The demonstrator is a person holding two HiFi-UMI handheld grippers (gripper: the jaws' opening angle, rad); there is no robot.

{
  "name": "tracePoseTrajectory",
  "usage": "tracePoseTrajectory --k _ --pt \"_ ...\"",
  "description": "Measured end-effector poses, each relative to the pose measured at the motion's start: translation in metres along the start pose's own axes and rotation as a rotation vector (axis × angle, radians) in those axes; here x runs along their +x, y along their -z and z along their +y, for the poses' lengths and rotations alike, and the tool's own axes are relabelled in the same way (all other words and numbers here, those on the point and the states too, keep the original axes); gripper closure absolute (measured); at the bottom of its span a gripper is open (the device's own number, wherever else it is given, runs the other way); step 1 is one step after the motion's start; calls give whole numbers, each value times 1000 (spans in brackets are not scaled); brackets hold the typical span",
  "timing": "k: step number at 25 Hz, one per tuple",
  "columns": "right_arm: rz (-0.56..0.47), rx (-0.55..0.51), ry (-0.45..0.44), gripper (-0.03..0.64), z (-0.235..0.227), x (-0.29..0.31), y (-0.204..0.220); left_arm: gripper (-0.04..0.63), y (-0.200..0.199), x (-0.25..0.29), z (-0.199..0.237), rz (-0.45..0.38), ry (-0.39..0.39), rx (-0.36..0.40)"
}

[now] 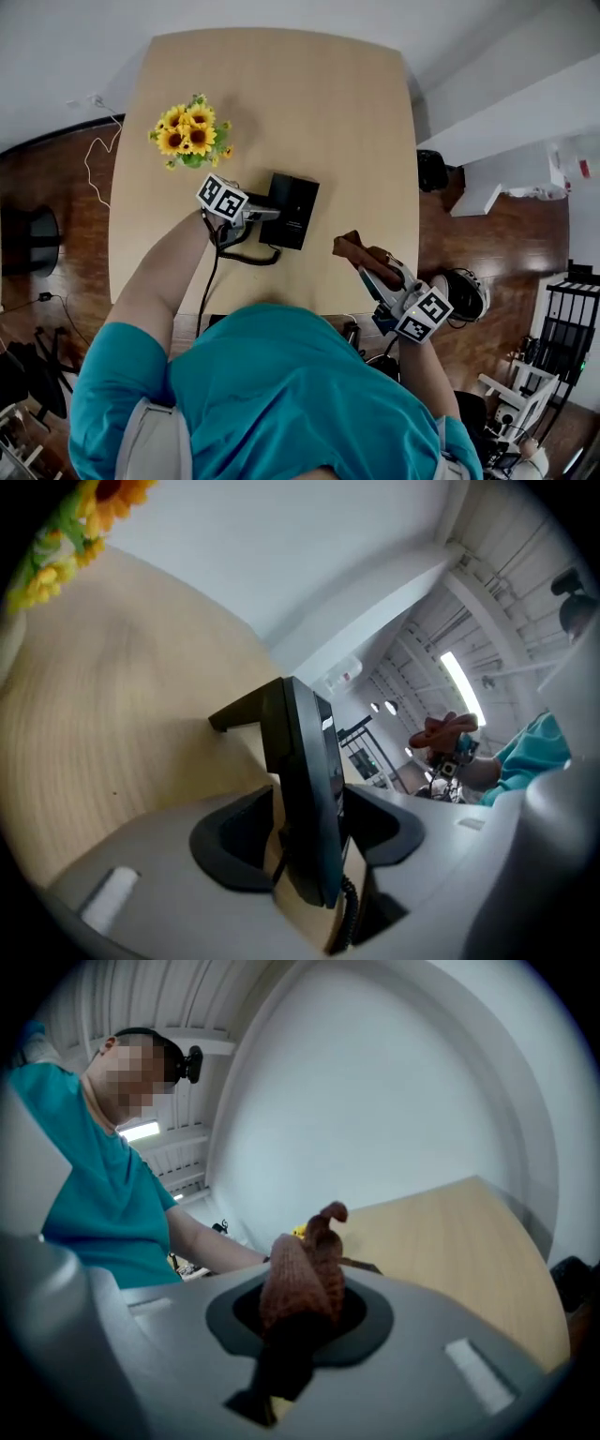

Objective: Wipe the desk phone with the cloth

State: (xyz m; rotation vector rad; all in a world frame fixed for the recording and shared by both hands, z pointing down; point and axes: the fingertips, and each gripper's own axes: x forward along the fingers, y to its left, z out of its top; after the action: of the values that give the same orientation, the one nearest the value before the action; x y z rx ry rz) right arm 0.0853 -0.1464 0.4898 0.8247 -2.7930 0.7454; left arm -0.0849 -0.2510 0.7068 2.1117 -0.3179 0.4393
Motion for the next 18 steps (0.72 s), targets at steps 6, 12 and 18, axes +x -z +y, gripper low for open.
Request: tracePoseTrajectory --k 6,12,18 --pt "48 -5 12 557 2 3 1 434 -4 2 0 -120 106 -89" --pt "78 -5 -18 557 -4 15 6 425 -4 7 -2 -116 127 -117" --pt "75 -10 -26 557 -7 18 3 418 -9 18 -6 -75 166 -138"
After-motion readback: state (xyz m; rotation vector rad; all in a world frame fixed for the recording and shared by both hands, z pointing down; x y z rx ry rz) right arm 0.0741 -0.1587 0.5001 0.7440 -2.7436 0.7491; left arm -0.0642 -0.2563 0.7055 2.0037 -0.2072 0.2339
